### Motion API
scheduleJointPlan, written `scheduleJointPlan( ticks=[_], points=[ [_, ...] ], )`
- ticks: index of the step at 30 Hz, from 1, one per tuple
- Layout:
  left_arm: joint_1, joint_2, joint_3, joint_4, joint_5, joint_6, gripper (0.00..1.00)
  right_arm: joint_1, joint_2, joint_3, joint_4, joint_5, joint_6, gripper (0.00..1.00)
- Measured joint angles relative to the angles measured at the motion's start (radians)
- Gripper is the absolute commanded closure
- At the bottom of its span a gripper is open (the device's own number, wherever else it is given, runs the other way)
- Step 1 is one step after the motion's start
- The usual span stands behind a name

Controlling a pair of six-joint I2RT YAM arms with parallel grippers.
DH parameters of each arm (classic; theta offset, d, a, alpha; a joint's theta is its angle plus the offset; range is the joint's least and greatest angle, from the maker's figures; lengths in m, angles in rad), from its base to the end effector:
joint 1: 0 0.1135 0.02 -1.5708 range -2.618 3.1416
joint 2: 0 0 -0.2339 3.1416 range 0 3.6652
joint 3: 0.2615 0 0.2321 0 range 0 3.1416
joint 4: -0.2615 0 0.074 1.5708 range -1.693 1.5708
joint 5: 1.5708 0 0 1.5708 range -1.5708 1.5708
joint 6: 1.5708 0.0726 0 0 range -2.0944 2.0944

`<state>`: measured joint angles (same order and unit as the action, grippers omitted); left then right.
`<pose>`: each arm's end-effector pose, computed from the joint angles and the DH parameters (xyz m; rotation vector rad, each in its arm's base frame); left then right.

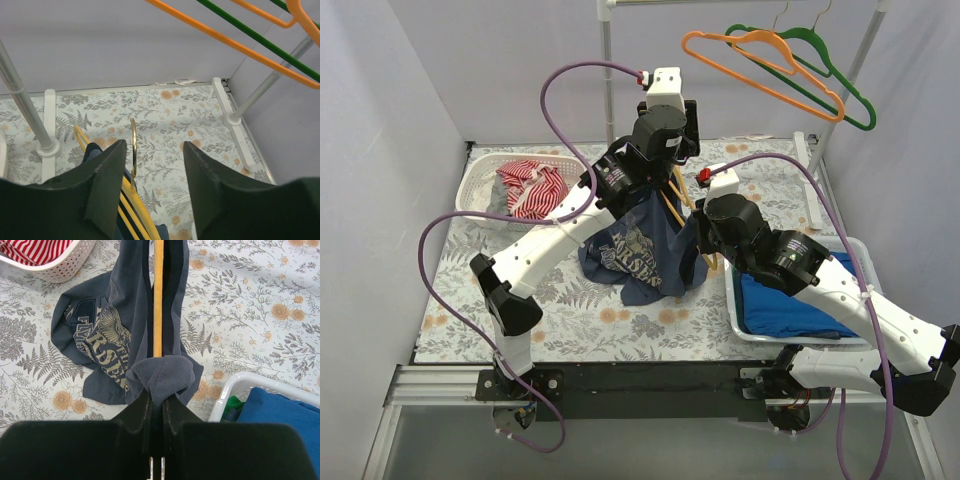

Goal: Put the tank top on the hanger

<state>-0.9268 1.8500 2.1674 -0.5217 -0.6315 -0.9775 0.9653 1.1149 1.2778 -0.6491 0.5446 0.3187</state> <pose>0.2796 -0.3010 0.4384 -0.5094 1.7369 -0.8287 0.1726 0.1832 0.3555 -0.3107 1.9676 0.2694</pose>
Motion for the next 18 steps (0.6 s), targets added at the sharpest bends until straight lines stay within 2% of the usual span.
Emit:
scheduleJointPlan(
  ticks=[2,4,7,10,18],
  points=[
    [0.0,-0.002,-0.002,-0.001,0.001,-0.008,0.42,0.0,0.0,0.0,0.0,0.001,0.0,0.99],
    [0.0,-0.008,-0.01,0.002,0.0,-0.01,0.31,0.0,0.0,0.0,0.0,0.003,0.0,0.99],
    [0.002,-0.027,-0.027,0.0,-0.001,-0.007,0.2,0.0,-0.003,0.0,0.0,0.006,0.0,0.99],
    [0.009,-0.054,-0.034,-0.002,-0.003,-0.004,0.02,0.0,-0.011,0.0,-0.002,0.011,-0.002,0.99],
    [0.039,-0.174,-0.049,0.003,-0.007,0.005,0.02,0.0,-0.069,0.004,-0.017,0.03,-0.008,0.99]
  ],
)
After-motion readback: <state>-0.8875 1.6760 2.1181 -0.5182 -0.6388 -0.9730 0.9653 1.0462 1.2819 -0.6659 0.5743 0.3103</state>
